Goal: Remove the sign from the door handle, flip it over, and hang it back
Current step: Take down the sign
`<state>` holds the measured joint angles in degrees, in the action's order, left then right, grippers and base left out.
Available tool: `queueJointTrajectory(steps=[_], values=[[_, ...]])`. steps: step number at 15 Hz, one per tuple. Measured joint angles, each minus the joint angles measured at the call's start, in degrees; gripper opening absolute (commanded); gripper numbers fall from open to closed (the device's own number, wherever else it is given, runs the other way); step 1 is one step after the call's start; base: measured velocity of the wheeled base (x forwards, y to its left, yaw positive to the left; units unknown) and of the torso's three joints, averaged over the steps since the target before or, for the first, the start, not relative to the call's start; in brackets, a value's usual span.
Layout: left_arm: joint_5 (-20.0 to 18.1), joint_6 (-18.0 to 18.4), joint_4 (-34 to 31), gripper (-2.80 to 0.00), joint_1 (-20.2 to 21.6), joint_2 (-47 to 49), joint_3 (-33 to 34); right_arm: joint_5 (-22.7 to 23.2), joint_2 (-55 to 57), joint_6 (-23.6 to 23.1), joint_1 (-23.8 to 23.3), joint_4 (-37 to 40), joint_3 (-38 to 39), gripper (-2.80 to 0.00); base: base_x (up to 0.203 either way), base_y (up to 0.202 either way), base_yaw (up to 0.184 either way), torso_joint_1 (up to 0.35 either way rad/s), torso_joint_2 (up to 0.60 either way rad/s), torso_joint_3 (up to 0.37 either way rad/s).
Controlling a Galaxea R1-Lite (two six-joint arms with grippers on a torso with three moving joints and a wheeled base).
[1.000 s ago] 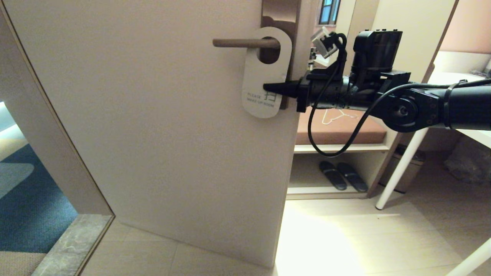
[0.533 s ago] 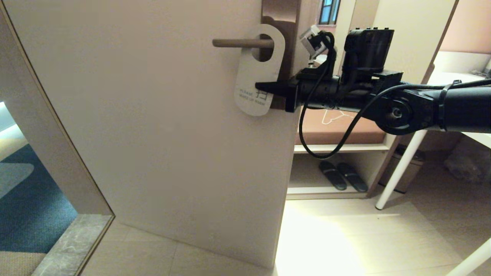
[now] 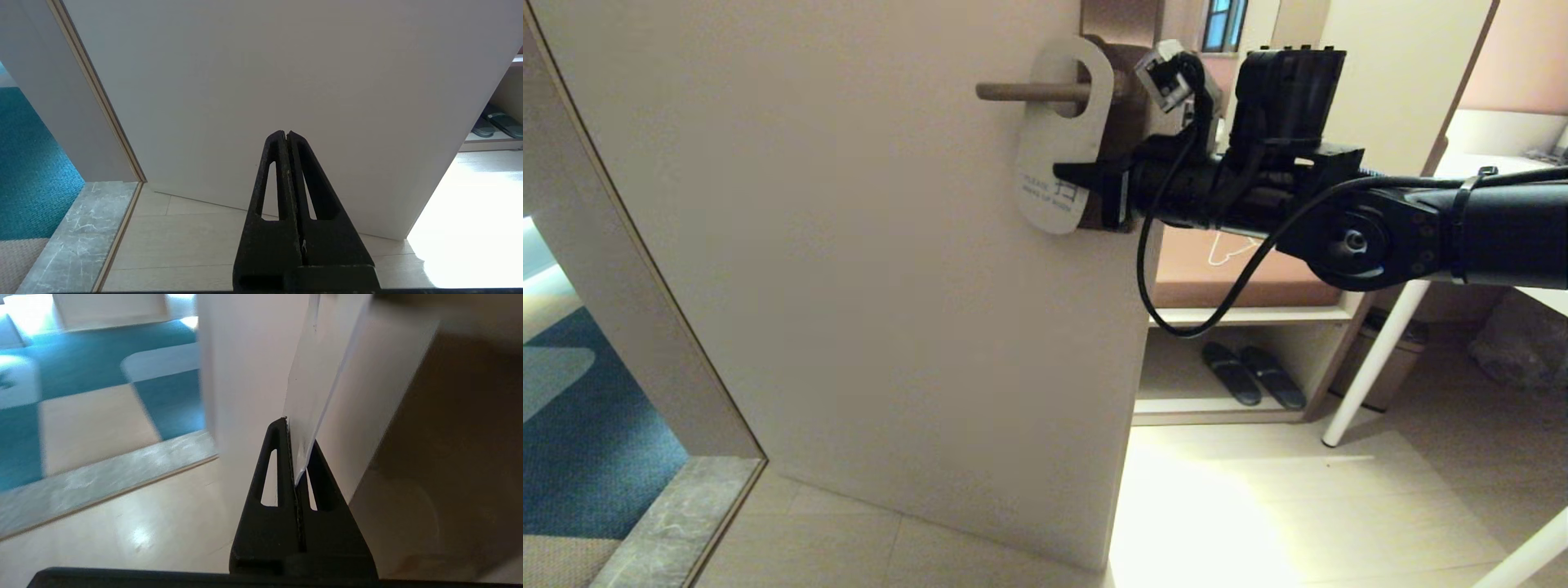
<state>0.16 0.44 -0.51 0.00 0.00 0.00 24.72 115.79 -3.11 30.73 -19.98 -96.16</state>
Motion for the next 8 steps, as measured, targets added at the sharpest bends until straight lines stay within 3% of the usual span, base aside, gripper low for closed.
queueJointTrajectory(steps=[8], values=[[-0.01, -0.02, 0.02, -2.8, 0.0, 0.0, 0.0, -6.25, 1.39, 0.0, 3.88, -2.92, -3.49, -2.8, 0.0, 0.0, 0.0, 0.0, 0.0, 0.0]])
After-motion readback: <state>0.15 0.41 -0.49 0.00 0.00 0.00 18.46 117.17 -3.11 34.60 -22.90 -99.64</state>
